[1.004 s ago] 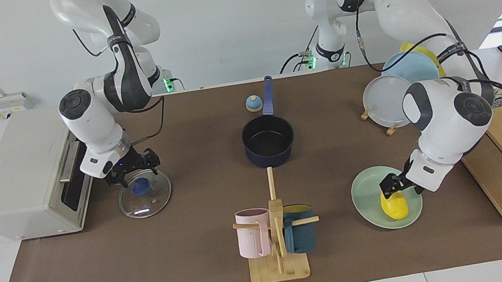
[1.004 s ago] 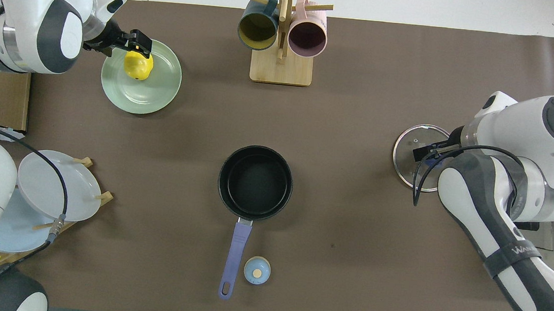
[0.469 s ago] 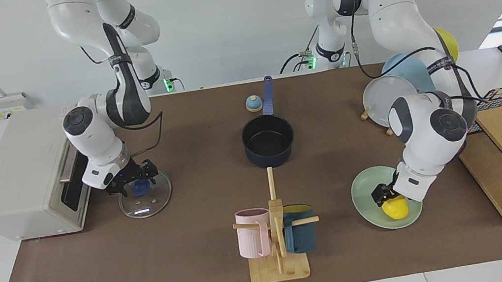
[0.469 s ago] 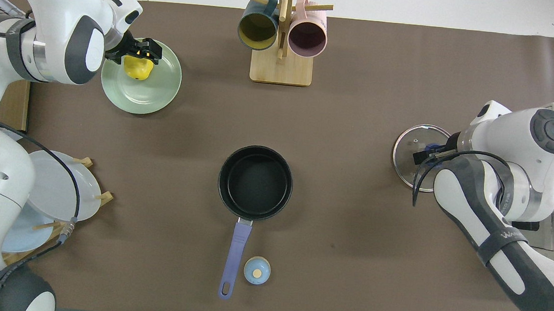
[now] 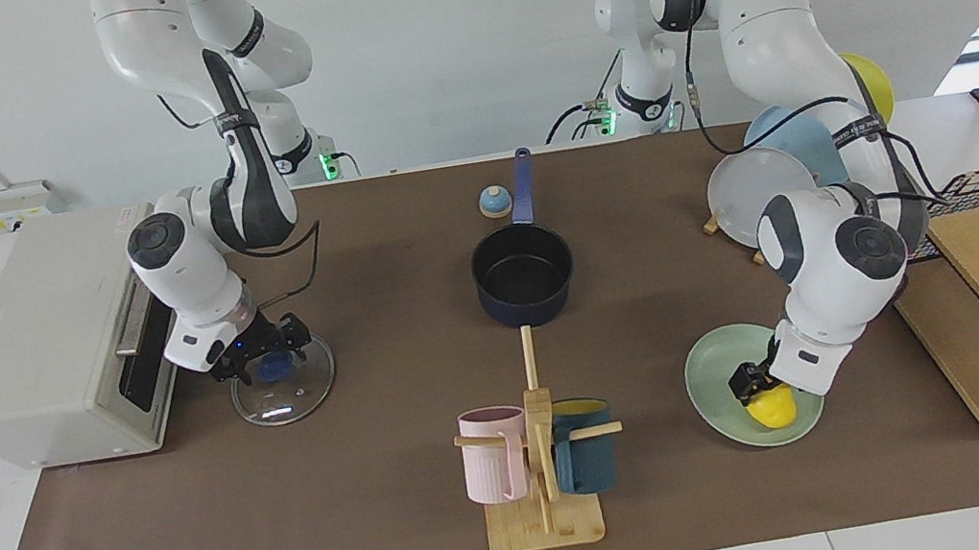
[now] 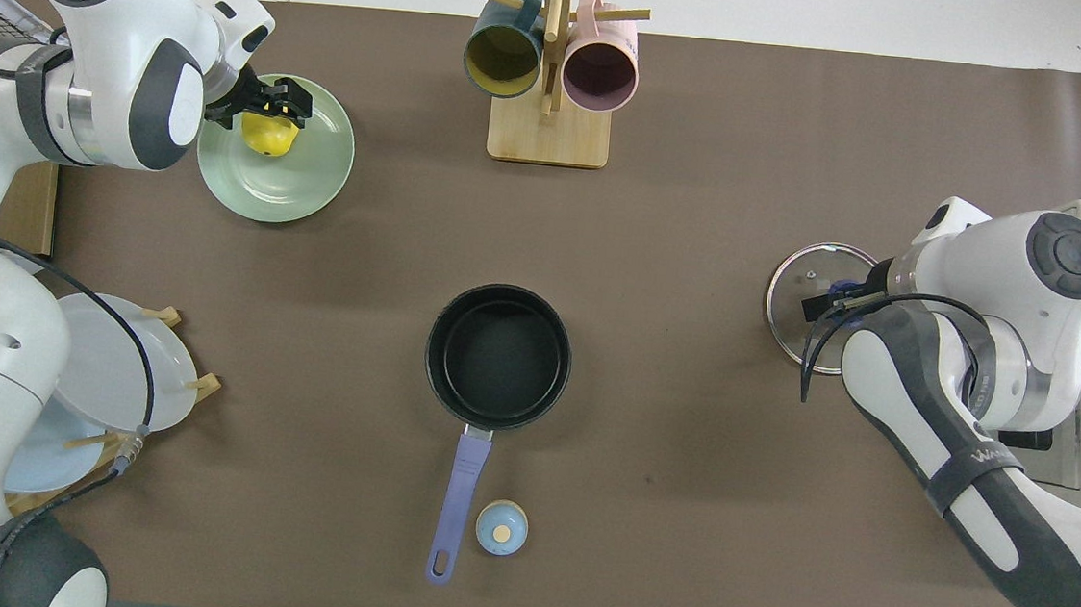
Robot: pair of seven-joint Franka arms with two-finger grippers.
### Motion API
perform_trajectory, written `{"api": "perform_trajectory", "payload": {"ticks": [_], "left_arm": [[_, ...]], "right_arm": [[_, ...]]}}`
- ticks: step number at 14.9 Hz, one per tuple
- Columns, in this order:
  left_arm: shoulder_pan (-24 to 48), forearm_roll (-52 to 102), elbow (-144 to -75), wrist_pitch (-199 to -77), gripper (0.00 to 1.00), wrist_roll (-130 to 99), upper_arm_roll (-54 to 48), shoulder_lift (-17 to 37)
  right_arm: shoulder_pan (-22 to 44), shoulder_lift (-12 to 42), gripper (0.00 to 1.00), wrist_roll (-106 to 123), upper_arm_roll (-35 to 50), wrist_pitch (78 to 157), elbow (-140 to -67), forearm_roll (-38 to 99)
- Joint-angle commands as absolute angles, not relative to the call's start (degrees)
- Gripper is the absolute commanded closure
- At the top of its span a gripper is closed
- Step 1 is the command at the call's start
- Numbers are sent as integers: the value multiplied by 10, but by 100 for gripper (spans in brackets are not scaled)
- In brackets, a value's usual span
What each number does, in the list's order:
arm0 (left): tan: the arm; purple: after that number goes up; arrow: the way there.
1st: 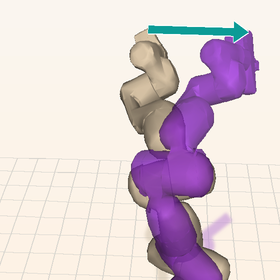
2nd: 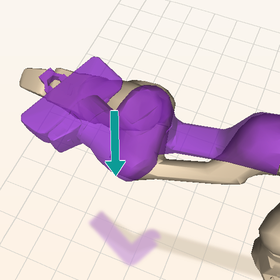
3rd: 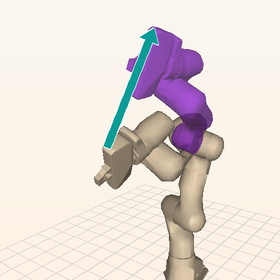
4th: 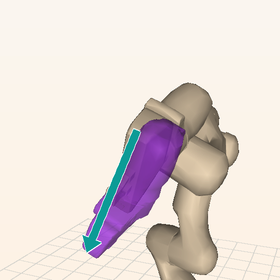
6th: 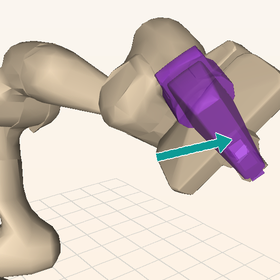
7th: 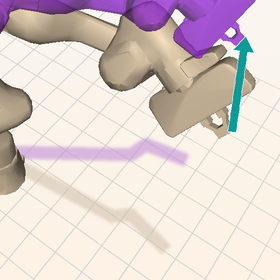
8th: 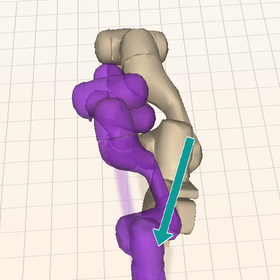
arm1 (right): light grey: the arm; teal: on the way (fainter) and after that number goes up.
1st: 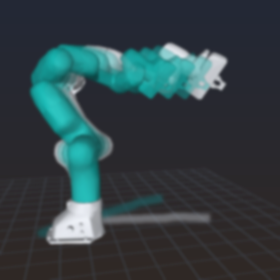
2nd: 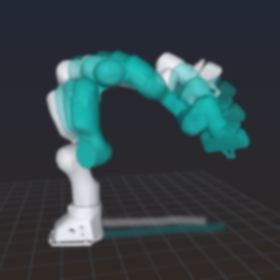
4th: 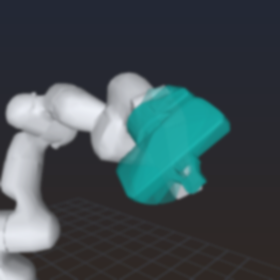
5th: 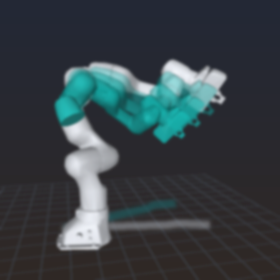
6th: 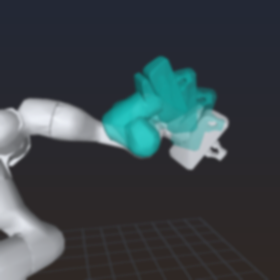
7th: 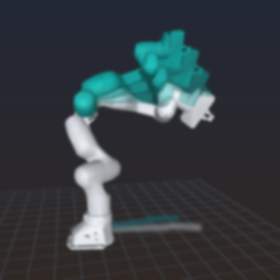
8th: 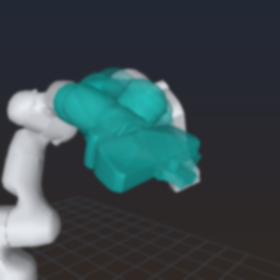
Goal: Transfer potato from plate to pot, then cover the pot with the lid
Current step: 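Close the left gripper on the yellow potato on the green plate, then lift the potato with the left gripper and carry it over the pot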
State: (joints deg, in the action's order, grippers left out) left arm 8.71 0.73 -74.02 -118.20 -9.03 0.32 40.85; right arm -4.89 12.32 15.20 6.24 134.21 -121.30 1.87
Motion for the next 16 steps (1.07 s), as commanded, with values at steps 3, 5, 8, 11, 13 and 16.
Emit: {"api": "perform_trajectory", "payload": {"ticks": [3, 5, 8, 11, 13, 16], "left_arm": [[95, -10, -754, -1183, 100, -99, 11, 396], [95, -1, -744, -1159, 100, -99, 6, 389], [96, 28, -739, -1133, 100, -99, -3, 313], [118, 55, -746, -1043, 100, -126, -4, 232], [152, 55, -773, -999, 100, -178, -4, 180], [217, 56, -915, -1016, 100, -257, -4, 75]], "right_arm": [[-52, 119, 5, 161, 67, 1326, -1211, 8], [-53, 119, 22, 162, 67, 1324, -1210, -9], [-52, 119, 57, 162, 68, 1303, -1202, -10], [-49, 113, 60, 158, 69, 1244, -1166, -10], [-28, 112, 64, 155, 71, 1152, -1099, -10], [-10, 108, 71, 128, 77, 1066, -1030, -6]]}}
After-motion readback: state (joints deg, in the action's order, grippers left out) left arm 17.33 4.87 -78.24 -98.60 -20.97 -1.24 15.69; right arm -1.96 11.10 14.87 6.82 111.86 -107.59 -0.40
